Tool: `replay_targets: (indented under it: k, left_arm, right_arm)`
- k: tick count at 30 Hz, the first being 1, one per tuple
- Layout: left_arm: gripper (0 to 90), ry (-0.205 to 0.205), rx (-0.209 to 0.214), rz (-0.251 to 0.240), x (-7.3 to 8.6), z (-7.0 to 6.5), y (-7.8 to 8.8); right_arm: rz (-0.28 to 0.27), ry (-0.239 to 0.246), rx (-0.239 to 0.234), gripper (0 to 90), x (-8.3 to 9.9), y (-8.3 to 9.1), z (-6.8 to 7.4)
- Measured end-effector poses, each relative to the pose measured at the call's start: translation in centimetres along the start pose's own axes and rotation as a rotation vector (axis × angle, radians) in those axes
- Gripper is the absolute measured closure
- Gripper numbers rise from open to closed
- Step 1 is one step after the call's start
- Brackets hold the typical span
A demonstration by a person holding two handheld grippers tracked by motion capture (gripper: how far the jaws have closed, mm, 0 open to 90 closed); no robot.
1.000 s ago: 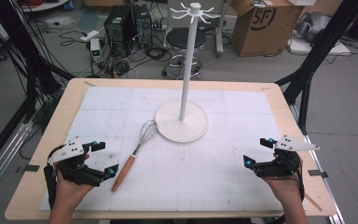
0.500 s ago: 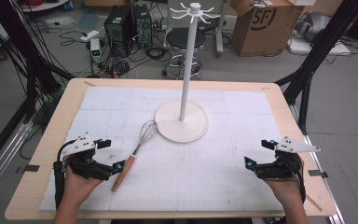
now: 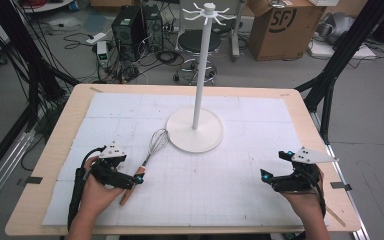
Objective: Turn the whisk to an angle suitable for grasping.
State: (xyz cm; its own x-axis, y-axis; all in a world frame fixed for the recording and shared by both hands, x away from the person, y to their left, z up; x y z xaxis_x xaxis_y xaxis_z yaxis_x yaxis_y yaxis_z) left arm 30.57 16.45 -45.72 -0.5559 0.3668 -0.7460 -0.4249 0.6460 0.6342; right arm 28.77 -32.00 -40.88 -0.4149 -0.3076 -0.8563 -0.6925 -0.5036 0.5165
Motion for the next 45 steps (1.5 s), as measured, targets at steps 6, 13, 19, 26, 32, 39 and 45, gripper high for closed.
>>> replay_targets:
  k: [6,13,19,26,32,39,45]
  left_arm:
    - [2.9,-0.020,-0.018,0.103,0.6,-0.2,-1.1]
    - [28.8,-0.040,-0.008,0.132,0.9,-0.6,-1.3]
    - [45.6,-0.092,-0.017,0.143,0.9,-1.0,-1.2]
    - [55.8,-0.090,-0.012,0.145,1.0,-1.1,-0.8]
    - [64.8,-0.096,0.006,0.149,1.3,-0.9,0.5]
    - [68.3,-0.113,0.064,0.169,1.9,-1.1,1.4]
    - [56.6,-0.127,0.130,0.167,1.9,-1.6,1.2]
  right_arm:
    - [0.008,-0.001,0.002,3.5,0.1,-0.1,0.0]
    - [0.009,0.005,0.001,3.5,0.0,-0.2,0.2]
    - [0.019,0.009,0.002,3.5,0.1,-0.4,0.3]
    - [0.023,0.011,0.004,3.5,0.2,-0.5,0.3]
    - [0.023,0.012,0.007,3.5,0.1,-0.4,0.3]
    - [0.026,0.015,0.001,3.5,0.1,-0.5,0.5]
    - [0.022,0.020,-0.001,3.5,0.0,-0.5,0.6]
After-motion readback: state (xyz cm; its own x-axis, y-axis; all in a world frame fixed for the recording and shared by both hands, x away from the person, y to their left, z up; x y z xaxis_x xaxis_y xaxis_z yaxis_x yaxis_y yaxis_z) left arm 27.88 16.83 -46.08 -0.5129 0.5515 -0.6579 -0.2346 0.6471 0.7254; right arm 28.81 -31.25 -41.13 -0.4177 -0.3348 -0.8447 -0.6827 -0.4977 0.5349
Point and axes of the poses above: each handheld gripper's, and its own axes: y roughly backward along the jaws, x roughly out of its underside, z roughly to its left, the point moved 4 cm from there along -y, roughly forward along the jaws, and after that the axes turned 5 degrees about x, right-handed, at the moved point
